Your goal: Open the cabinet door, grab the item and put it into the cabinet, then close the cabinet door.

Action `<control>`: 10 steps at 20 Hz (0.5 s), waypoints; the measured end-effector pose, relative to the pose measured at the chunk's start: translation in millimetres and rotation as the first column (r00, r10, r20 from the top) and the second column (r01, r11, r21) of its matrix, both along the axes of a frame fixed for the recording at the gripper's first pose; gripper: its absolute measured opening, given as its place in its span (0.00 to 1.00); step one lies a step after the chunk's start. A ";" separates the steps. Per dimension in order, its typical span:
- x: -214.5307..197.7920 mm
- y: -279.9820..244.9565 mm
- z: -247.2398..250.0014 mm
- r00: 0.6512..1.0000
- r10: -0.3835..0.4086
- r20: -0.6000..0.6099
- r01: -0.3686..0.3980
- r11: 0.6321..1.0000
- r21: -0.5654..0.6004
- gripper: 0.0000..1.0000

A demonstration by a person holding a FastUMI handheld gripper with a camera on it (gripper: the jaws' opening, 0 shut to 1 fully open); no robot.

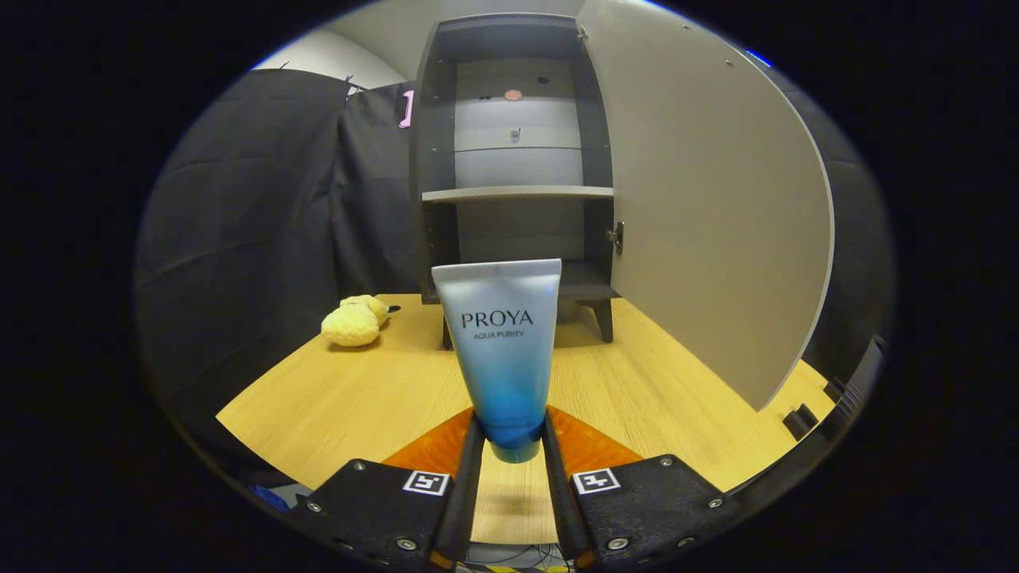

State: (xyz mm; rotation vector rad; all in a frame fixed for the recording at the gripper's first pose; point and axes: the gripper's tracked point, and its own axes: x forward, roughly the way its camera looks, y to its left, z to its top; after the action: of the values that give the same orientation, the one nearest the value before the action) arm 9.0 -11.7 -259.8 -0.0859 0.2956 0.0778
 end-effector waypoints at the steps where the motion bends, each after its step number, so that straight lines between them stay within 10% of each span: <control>1: 1.5 -0.6 13.0 1.000 -0.015 0.005 0.015 1.000 -0.003 0.42; 10: 14.9 22.7 125.2 0.997 -0.003 0.083 0.010 0.997 -0.082 0.42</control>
State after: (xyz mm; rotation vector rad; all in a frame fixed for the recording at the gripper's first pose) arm 23.9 11.0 -134.6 -0.1696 0.2159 0.0557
